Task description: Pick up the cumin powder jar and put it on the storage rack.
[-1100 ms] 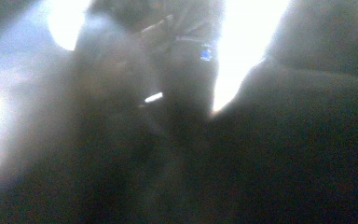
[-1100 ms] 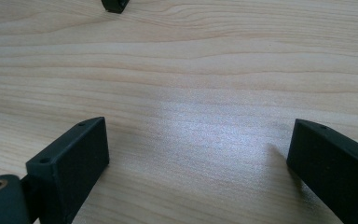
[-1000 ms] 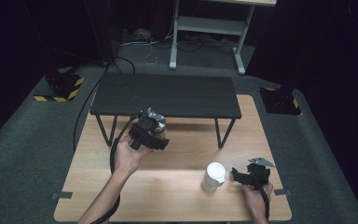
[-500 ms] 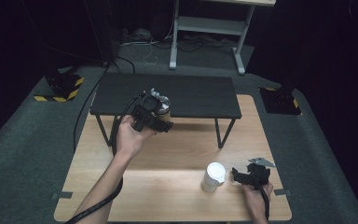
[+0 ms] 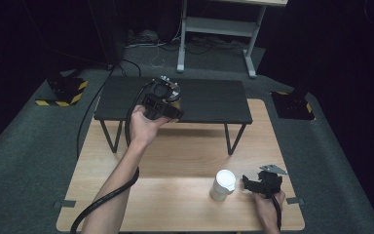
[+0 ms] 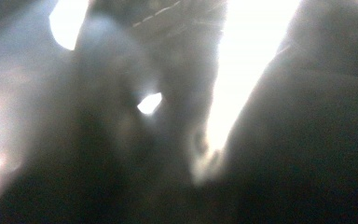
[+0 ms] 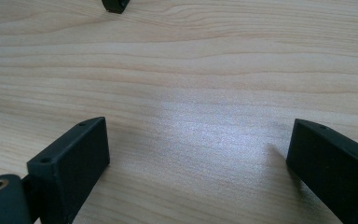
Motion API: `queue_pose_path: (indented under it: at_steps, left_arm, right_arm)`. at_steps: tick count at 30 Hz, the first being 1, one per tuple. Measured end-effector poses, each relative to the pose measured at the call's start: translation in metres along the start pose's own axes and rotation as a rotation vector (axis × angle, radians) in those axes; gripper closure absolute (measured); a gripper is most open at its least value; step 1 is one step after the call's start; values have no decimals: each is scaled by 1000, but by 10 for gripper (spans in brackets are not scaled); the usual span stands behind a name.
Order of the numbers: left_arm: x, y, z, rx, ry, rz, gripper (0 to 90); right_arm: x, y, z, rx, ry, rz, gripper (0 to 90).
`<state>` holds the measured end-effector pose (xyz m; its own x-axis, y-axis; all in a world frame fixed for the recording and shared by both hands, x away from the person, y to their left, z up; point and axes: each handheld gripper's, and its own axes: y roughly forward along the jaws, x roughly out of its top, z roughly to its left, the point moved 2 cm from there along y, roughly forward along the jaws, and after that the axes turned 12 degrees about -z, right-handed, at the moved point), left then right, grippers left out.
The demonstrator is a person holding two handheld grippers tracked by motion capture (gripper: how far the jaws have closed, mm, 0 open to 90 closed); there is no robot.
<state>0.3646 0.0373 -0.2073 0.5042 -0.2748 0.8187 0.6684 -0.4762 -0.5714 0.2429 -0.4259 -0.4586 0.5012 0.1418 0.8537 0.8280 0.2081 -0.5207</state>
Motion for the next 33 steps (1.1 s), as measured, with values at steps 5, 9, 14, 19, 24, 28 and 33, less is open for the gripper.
queue_pose_path:
  at_steps: [5,9,14,19,24,28,33]
  left_arm:
    - [4,9,2,22,-9,0,314]
    - [5,16,4,36,-27,-2,314]
    - [6,22,5,52,-33,11,314]
    - [6,27,5,57,-33,13,314]
    - [5,27,5,58,-31,9,314]
    - [4,28,3,65,-18,3,314]
    - [1,27,3,65,-14,-10,313]
  right_arm:
    - [0,0,0,2,1,-1,52]
    - [0,0,0,3,-1,-1,53]
    - [0,0,0,5,-1,0,53]
    - [0,0,0,7,-4,-1,53]
    - [0,0,0,7,-5,-1,54]
    - [0,0,0,7,-3,0,55]
    - [0,0,0,7,-4,-1,56]
